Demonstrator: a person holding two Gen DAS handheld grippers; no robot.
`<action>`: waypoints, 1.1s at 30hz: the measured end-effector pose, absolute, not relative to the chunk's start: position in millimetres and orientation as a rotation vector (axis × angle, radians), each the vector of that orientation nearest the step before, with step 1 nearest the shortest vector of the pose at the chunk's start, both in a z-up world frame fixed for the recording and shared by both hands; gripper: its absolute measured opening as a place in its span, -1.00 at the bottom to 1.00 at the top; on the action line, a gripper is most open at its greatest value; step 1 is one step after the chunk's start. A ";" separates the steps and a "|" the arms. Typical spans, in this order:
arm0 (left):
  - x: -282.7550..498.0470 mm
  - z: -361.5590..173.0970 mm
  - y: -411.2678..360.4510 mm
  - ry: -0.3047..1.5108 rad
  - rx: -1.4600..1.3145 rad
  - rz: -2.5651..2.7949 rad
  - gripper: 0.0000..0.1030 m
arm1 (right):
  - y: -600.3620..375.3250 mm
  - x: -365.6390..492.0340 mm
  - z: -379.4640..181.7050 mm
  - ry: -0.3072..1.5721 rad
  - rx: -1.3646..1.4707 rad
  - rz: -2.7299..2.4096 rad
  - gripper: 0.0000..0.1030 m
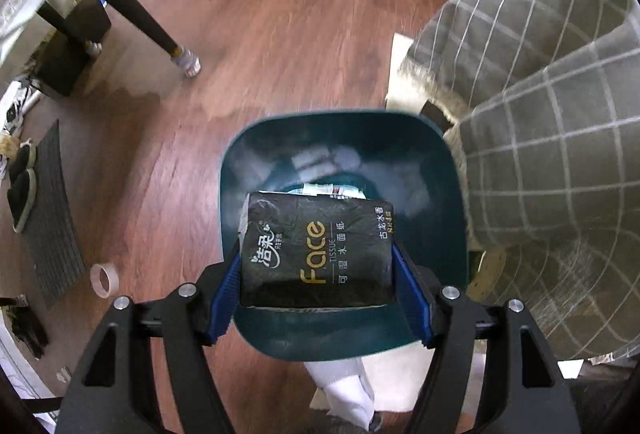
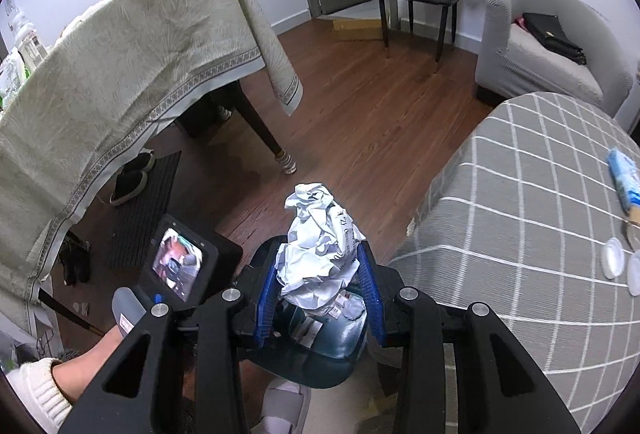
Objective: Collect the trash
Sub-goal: 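Open the left gripper to drop the tissue pack while the right drops the foil ball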
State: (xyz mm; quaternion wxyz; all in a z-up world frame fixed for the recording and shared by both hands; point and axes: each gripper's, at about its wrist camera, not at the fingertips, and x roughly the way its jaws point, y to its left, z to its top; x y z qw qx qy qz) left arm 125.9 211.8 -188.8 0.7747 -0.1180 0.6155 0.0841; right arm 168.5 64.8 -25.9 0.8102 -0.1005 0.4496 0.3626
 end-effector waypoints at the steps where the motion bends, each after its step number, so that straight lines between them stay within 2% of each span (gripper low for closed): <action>1: 124.0 -193.7 211.5 1.346 -0.254 0.174 0.39 | 68.4 169.0 -27.7 0.966 -0.217 0.776 -0.26; 9: 118.2 -202.5 214.3 1.367 -0.286 0.133 0.63 | 88.1 173.8 -47.0 1.009 -0.240 0.764 -0.26; 14: 112.9 -192.7 224.3 1.325 -0.297 0.138 0.62 | 98.8 170.8 -59.0 1.029 -0.267 0.768 -0.26; 28: 90.8 -105.4 270.4 1.031 -0.336 0.267 0.00 | 111.3 169.7 -95.0 1.104 -0.313 0.766 -0.26; 33: 91.2 -77.8 270.7 0.950 -0.370 0.261 -0.14 | 114.3 168.3 -119.0 1.149 -0.349 0.765 -0.26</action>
